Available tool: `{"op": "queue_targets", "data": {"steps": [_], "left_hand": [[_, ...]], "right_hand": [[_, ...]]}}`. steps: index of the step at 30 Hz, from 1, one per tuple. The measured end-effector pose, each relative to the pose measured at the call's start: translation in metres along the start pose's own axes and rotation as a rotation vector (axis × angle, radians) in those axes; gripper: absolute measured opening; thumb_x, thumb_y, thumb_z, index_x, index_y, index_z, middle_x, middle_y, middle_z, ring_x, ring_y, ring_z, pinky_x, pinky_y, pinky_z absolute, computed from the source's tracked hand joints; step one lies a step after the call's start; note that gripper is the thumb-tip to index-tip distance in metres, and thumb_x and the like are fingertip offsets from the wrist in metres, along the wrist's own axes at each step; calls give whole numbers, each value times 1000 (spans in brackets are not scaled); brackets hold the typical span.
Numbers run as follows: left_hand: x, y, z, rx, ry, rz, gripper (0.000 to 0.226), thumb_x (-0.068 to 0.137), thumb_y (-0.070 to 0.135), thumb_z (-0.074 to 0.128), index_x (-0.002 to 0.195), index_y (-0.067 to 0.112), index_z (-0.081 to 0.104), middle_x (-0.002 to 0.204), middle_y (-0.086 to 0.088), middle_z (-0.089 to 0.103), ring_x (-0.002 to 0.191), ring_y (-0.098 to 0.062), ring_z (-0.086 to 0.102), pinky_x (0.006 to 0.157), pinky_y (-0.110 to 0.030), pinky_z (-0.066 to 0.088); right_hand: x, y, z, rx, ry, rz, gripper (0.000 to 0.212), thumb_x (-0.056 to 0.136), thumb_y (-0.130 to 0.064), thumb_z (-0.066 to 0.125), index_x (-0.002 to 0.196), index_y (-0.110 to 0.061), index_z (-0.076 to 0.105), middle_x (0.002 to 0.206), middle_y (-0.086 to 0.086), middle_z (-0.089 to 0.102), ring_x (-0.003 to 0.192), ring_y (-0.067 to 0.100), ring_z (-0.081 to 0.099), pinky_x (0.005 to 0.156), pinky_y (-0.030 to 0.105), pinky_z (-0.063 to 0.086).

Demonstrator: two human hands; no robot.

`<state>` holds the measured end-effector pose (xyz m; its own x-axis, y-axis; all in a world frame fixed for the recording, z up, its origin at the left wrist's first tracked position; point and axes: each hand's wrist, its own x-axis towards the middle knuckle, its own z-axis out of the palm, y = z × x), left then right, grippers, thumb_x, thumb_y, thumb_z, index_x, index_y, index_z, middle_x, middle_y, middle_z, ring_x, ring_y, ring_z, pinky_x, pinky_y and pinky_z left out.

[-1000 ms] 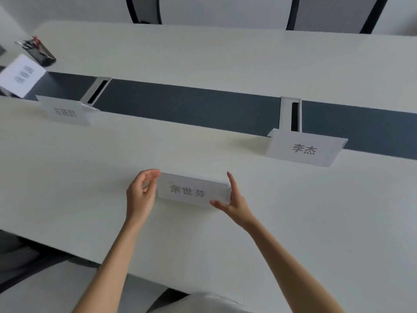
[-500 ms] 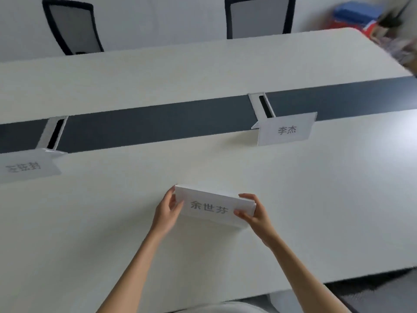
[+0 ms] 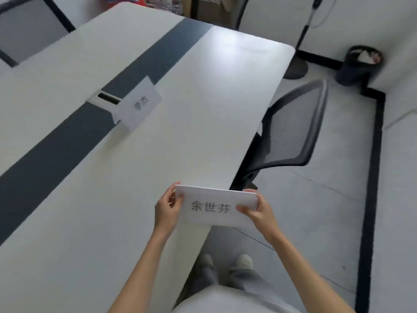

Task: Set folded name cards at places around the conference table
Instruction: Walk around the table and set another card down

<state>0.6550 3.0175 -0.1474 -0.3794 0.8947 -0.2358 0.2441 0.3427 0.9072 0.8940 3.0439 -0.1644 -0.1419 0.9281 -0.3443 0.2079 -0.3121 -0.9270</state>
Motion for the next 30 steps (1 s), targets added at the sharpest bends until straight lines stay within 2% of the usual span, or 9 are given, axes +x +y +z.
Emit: {"op": "queue_targets", "data": {"steps": [6,10,13,16,19,23,25,28,30], "left_hand": [[-17,46,112,78,-312,95,34,87,16,55,121,14,53,94,-5,63,74,-11,58,57,-9,49],[-46,78,198,82,-498,159,31,85,14,57,111,27,46,78,-2,59,70,-14,58,57,-13,49],[-61,97,264,124,-568,170,27,84,15,59,105,28,46,78,-11,59,72,-22,58,65,-27,51],[-73,113,321,119,-587,121,27,84,16,59,105,28,47,84,-20,61,77,-27,57,73,-36,48],[-72,134,361,88,-574,81,26,85,13,56,106,27,49,77,-11,58,72,-20,52,69,-30,44],[-48,169,408,66,-540,68,29,87,6,50,113,19,50,67,-1,53,65,-15,48,64,-24,41],[-26,185,433,48,-523,62,29,87,6,49,112,21,51,72,-6,57,71,-19,53,69,-32,45],[16,207,481,29,-486,49,29,87,7,49,110,24,51,78,-11,60,75,-27,55,70,-42,47],[50,225,517,27,-469,48,29,87,6,49,111,21,51,77,-9,60,74,-24,54,68,-36,45]], "right_hand": [[-61,26,-103,173,335,92,35,73,-13,74,104,-14,57,101,3,69,91,16,67,71,23,56],[-103,48,-177,259,531,150,38,73,-13,74,106,-18,56,100,2,70,90,15,68,72,25,57],[-120,64,-234,284,617,180,37,72,-16,74,103,-24,55,101,3,70,89,15,69,74,29,57],[-120,72,-288,253,643,189,37,72,-18,75,101,-27,54,102,2,69,91,15,68,77,31,57],[-105,67,-335,230,631,185,40,71,-20,76,104,-25,54,104,-2,68,94,11,66,83,30,54],[-59,56,-399,194,571,190,47,71,-23,76,110,-23,50,107,-7,64,98,5,61,86,19,49],[-27,51,-427,191,547,178,44,71,-22,76,107,-27,51,109,-4,66,99,6,62,89,21,49],[28,39,-468,186,531,160,39,74,-17,73,98,-32,48,100,-15,61,91,-2,58,78,8,46],[69,31,-497,171,537,173,38,73,-19,74,101,-27,49,99,-19,59,92,-2,57,90,17,46]]}}
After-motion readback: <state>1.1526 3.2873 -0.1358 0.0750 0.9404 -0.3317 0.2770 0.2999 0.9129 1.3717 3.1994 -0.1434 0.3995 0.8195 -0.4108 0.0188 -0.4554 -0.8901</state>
